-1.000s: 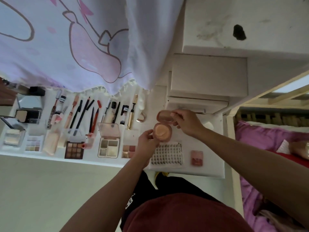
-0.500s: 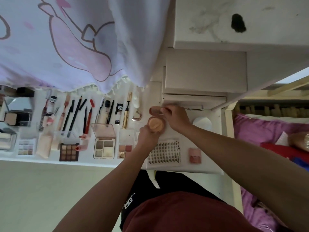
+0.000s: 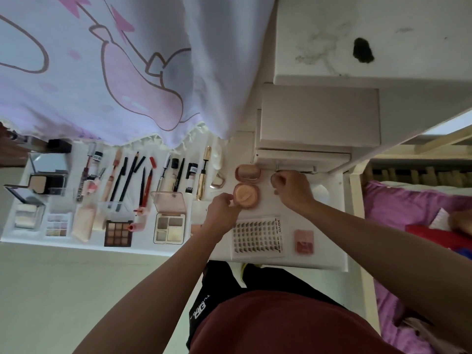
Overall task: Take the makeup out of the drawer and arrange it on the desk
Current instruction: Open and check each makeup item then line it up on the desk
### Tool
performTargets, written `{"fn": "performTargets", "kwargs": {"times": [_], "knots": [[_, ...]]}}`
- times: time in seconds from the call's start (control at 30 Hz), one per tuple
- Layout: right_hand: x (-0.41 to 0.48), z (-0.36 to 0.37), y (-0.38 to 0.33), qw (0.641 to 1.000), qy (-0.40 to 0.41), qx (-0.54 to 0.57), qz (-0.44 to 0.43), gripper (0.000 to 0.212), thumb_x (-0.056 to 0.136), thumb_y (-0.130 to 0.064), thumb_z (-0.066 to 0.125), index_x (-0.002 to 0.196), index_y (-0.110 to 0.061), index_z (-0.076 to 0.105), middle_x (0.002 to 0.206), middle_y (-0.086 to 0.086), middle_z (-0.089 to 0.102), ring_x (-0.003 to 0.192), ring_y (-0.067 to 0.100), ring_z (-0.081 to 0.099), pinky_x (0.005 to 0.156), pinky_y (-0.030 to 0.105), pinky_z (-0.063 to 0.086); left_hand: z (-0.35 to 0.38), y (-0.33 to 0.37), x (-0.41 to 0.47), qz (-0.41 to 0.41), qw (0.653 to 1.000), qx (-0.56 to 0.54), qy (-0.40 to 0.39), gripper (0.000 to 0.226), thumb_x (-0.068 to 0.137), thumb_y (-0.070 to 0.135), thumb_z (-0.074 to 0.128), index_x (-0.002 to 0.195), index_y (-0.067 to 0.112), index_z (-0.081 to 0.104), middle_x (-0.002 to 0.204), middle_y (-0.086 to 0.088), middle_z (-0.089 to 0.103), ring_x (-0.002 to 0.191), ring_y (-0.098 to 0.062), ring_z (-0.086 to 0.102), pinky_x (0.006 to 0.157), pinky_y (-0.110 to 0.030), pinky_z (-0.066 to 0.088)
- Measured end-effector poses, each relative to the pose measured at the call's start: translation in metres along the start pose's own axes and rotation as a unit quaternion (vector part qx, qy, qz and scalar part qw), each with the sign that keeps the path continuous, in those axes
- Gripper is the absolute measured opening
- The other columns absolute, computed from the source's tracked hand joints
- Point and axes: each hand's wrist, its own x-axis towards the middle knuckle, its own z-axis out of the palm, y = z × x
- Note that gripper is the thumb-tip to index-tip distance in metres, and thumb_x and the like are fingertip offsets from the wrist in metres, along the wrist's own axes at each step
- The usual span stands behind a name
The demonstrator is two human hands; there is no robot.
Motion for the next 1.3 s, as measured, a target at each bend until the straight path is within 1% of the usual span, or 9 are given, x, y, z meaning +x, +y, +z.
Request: {"fn": "performTargets", "kwargs": {"times": [0.13, 0.27, 0.4, 0.57, 0.73, 0.87, 0.97, 1.13, 1.3], "knots": [[-0.014, -0.022, 0.023, 0.988, 0.014, -0.153, -0.03, 0.023, 0.096, -0.025, 0.056, 0.102, -0.009, 0.07, 0.101, 0.009, 0.07, 0.09, 0.029, 0.065, 0.076, 0.036, 0.05, -0.01, 0.0, -0.004, 0.022, 0.999, 0.014, 0.024, 0.037, 0.089, 0.02, 0.06, 0.125, 0.011, 0.059, 0.118, -0.007, 0.061, 0.102, -0.029, 0.063, 0.091, -0.044, 0.053], [-0.014, -0.018, 0.029, 0.959, -0.025, -0.279, -0.031, 0.038, 0.093, -0.038, 0.054, 0.126, -0.019, 0.057, 0.122, 0.007, 0.058, 0.101, 0.033, 0.062, 0.079, 0.036, 0.047, -0.013, -0.002, -0.008, 0.025, 0.999, 0.007, 0.03, 0.032, 0.089, 0.017, 0.058, 0.12, 0.012, 0.061, 0.108, -0.005, 0.064, 0.097, -0.024, 0.063, 0.088, -0.042, 0.054], [-0.009, -0.007, 0.022, 0.955, -0.029, -0.291, -0.051, 0.053, 0.091, -0.044, 0.057, 0.138, -0.023, 0.045, 0.128, 0.01, 0.054, 0.104, 0.031, 0.063, 0.075, 0.034, 0.043, -0.016, -0.004, -0.013, 0.029, 0.999, 0.0, 0.029, 0.03, 0.088, 0.016, 0.057, 0.117, 0.014, 0.062, 0.108, -0.006, 0.065, 0.098, -0.024, 0.064, 0.088, -0.044, 0.054], [-0.003, 0.009, 0.017, 0.941, -0.04, -0.329, -0.074, 0.056, 0.095, -0.047, 0.051, 0.144, -0.026, 0.035, 0.132, 0.013, 0.049, 0.106, 0.031, 0.061, 0.07, 0.034, 0.039, -0.02, -0.009, -0.02, 0.024, 0.999, -0.012, 0.031, 0.029, 0.086, 0.015, 0.056, 0.114, 0.014, 0.063, 0.101, -0.005, 0.063, 0.096, -0.025, 0.065, 0.086, -0.045, 0.055], [-0.003, 0.013, 0.014, 0.938, -0.047, -0.334, -0.077, 0.05, 0.094, -0.037, 0.056, 0.138, -0.02, 0.039, 0.128, 0.014, 0.049, 0.103, 0.032, 0.06, 0.068, 0.033, 0.038, -0.025, -0.012, -0.027, 0.016, 0.999, -0.028, 0.025, 0.024, 0.086, 0.014, 0.057, 0.109, 0.016, 0.062, 0.094, -0.003, 0.063, 0.09, -0.026, 0.066, 0.083, -0.045, 0.055], [-0.008, 0.005, 0.01, 0.965, -0.045, -0.249, -0.064, 0.052, 0.084, -0.038, 0.066, 0.13, -0.02, 0.048, 0.124, 0.009, 0.055, 0.105, 0.029, 0.059, 0.074, 0.032, 0.042, -0.03, -0.008, -0.03, 0.016, 0.998, -0.049, 0.032, 0.023, 0.087, 0.01, 0.057, 0.109, 0.013, 0.062, 0.085, -0.002, 0.065, 0.083, -0.023, 0.066, 0.076, -0.04, 0.055], [-0.02, -0.01, -0.001, 0.996, -0.03, -0.065, -0.054, 0.054, 0.075, -0.033, 0.079, 0.122, -0.021, 0.055, 0.114, -0.001, 0.062, 0.098, 0.021, 0.061, 0.078, 0.031, 0.045, -0.035, 0.001, -0.031, 0.019, 0.995, -0.096, 0.021, 0.021, 0.088, 0.008, 0.06, 0.108, 0.007, 0.064, 0.086, -0.007, 0.067, 0.075, -0.02, 0.065, 0.066, -0.033, 0.053], [-0.046, -0.042, -0.033, 0.982, -0.088, 0.146, -0.077, 0.051, 0.07, -0.013, 0.086, 0.112, -0.023, 0.059, 0.11, -0.007, 0.063, 0.089, 0.009, 0.065, 0.076, 0.027, 0.055, -0.046, 0.026, -0.036, 0.037, 0.983, -0.176, -0.034, 0.008, 0.089, 0.009, 0.065, 0.094, 0.004, 0.068, 0.09, -0.016, 0.071, 0.077, -0.019, 0.066, 0.065, -0.028, 0.054], [-0.062, -0.064, -0.058, 0.971, -0.107, 0.165, -0.138, 0.058, 0.066, -0.017, 0.088, 0.119, -0.021, 0.065, 0.105, -0.009, 0.069, 0.095, 0.0, 0.064, 0.072, 0.012, 0.048, -0.056, 0.053, -0.043, 0.068, 0.971, -0.203, -0.106, 0.024, 0.09, 0.017, 0.065, 0.102, -0.004, 0.067, 0.097, -0.016, 0.073, 0.082, -0.021, 0.067, 0.064, -0.027, 0.049]]}}
